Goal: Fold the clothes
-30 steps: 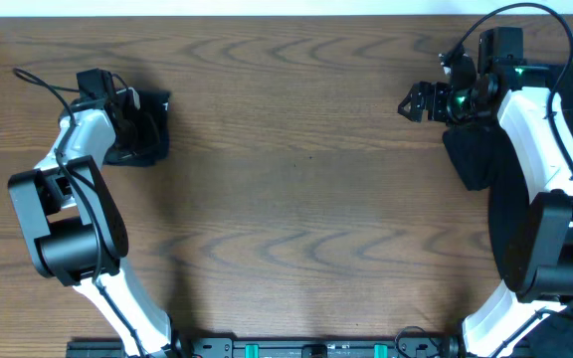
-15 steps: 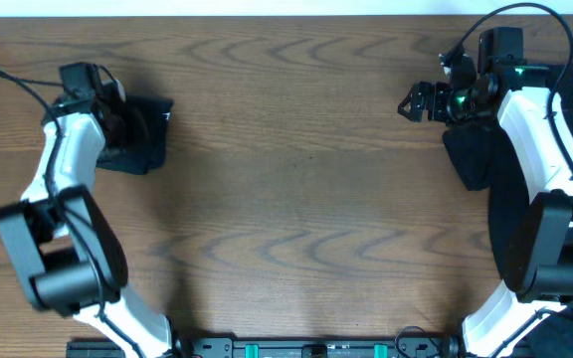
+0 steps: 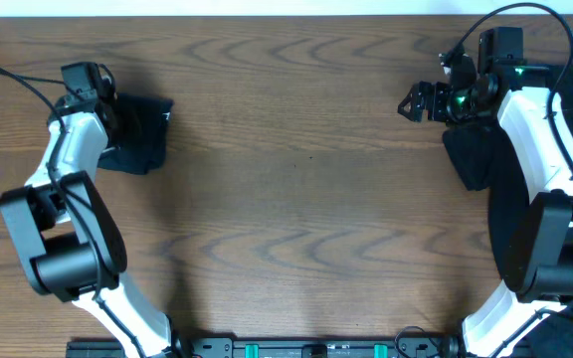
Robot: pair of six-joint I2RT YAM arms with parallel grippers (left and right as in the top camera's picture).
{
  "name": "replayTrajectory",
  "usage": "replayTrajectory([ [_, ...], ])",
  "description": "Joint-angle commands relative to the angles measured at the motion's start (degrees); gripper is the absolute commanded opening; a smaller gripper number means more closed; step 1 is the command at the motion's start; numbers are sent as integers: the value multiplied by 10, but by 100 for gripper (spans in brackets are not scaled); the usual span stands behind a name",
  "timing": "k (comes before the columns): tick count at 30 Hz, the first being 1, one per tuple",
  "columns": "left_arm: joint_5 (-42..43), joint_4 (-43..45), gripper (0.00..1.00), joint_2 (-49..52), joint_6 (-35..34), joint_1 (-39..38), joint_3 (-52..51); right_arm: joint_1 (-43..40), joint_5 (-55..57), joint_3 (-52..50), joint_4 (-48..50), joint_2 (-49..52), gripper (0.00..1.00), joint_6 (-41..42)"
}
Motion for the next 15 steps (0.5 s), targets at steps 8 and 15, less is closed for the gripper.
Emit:
replayTrajectory([
  [8,1,-11,9,26,-23,3,-18,0,-2,8,-1,-5,99,-9],
  [15,49,17,9,26,-23,3,-55,0,-2,8,-1,-5,99,-9],
])
